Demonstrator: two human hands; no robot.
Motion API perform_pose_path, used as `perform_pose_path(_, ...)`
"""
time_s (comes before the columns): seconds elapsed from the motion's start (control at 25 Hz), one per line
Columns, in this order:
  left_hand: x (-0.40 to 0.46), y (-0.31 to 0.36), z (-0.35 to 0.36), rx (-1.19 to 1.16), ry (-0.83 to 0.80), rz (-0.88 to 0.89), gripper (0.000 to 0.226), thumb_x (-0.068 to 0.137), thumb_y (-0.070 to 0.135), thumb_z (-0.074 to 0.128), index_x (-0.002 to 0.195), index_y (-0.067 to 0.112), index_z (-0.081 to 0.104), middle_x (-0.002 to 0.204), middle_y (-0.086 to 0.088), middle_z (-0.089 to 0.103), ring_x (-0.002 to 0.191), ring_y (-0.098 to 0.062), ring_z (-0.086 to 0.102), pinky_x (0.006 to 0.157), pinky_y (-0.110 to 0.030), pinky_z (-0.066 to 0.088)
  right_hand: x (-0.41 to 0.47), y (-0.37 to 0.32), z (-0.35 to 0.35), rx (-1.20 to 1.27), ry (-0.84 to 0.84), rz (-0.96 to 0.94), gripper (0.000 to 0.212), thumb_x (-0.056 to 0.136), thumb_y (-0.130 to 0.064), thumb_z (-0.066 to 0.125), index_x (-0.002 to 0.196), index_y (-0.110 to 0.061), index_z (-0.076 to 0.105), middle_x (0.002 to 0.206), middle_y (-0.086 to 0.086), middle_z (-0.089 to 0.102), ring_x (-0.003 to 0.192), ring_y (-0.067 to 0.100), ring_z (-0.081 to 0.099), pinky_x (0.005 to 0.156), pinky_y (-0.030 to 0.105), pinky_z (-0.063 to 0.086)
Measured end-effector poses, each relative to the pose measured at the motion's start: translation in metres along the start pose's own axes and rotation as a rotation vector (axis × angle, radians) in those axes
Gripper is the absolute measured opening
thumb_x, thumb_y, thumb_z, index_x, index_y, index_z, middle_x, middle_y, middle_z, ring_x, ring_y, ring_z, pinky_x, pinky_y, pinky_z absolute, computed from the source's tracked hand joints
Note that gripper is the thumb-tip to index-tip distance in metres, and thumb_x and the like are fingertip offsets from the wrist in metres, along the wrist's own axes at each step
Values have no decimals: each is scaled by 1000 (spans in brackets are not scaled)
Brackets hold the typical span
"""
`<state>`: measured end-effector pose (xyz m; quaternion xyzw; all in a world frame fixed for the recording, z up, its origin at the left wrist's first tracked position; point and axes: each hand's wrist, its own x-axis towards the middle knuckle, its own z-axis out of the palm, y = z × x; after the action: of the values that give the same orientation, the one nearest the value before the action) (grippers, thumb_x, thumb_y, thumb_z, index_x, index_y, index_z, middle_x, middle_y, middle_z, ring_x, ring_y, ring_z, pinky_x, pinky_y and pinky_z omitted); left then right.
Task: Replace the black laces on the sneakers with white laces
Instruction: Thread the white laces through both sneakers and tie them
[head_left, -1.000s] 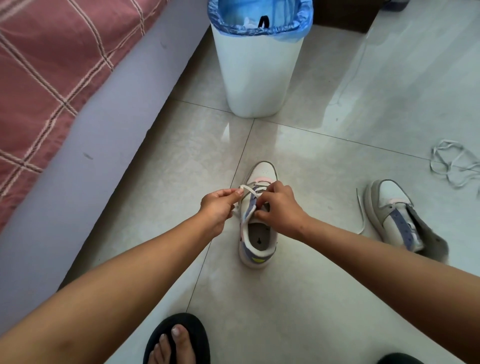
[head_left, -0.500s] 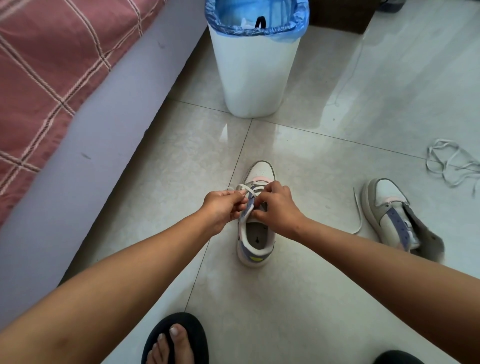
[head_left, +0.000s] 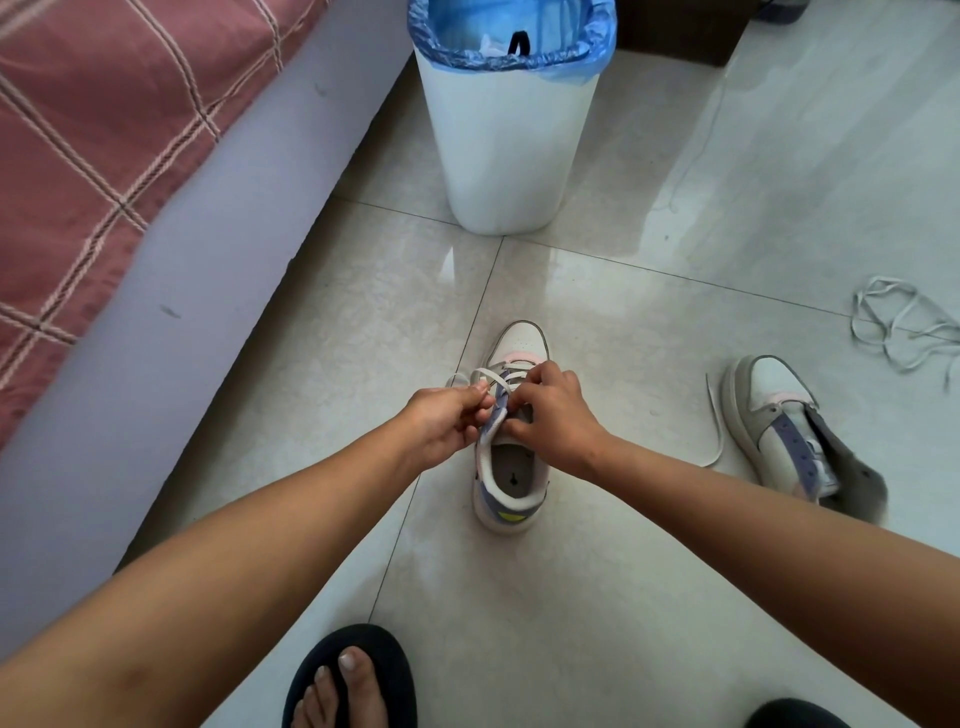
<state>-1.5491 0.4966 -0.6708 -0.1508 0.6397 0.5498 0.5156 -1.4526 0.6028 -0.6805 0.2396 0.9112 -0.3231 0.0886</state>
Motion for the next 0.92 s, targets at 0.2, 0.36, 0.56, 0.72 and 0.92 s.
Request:
perform_pose_path(0.2,-4,3,0,89,1,1,23,93,20,59,72,11,58,55,5,59,44,-3,50,41,-15,36,0,0,0,-3,2,-7,25,84,-27,67,104,-10,66,119,8,43,112,28,34,93,35,39)
perform_pose_path(0.36,-5,3,1,302,38,50,22,94,24,57,75,14,56,71,1,57,61,-9,50,55,-22,36,0,0,0,-9,5,-7,23,85,-24,64,104,-10,67,119,8,43,111,28,34,93,36,39)
perform_pose_path(0.56,-8,-3,4,435,35,86,13,92,25,60,82,17,58,78,2,59,71,-8,51,60,-23,34,1,1,1,13,11,10,23,86,-26,65,104,-12,68,116,7,43,110,27,34,92,36,39)
perform_pose_path(0.72,-9,-5,2,482,100,192,15,87,26,66,80,18,56,76,3,57,72,-12,51,54,-21,35,4,2,6,72,51,51,19,87,-24,64,100,-12,71,115,5,43,110,26,33,92,36,38)
perform_pose_path(0.92,-20,-36,-9,1019,98,478,35,89,35,58,118,18,47,109,2,48,94,-16,52,78,-28,43,4,-5,4,-38,-24,78,18,90,-19,54,100,-11,66,123,6,41,116,29,32,93,37,38)
